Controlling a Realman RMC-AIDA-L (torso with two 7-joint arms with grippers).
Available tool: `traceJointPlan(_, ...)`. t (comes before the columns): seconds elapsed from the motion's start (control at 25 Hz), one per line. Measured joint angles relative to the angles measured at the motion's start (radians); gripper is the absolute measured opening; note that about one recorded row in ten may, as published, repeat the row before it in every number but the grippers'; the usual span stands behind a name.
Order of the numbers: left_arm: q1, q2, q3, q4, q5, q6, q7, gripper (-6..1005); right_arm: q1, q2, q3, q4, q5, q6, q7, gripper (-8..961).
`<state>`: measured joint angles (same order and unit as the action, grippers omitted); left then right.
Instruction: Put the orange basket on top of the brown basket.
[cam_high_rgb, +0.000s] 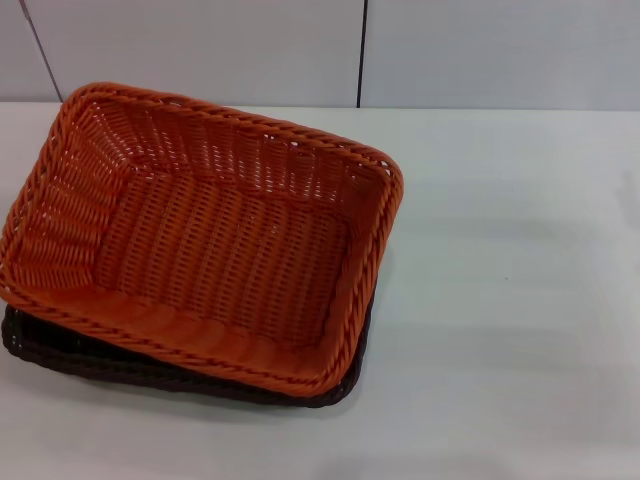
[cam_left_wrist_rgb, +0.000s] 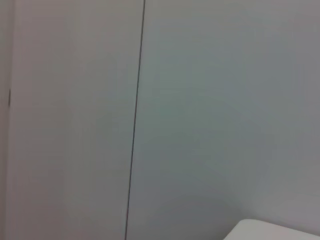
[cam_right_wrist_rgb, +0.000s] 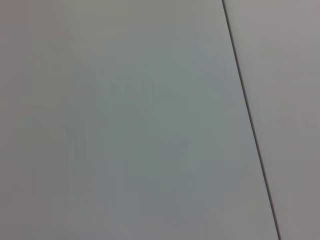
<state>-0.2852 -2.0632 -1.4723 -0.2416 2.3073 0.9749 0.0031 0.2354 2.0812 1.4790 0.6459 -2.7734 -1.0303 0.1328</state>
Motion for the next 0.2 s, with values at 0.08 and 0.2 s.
traceJointPlan(0.08,0.000,0.000,0.005,0.000,0.001,0.001,0.003,808,0.022,0.001,0.000,-0.042,0.001,-0.035,0.001,723)
traceJointPlan(0.2,0.000,0.000,0.010,0.003,0.003,0.002,0.009,808,0.061,0.002,0.001,-0.118,0.001,-0.083,0.001,723)
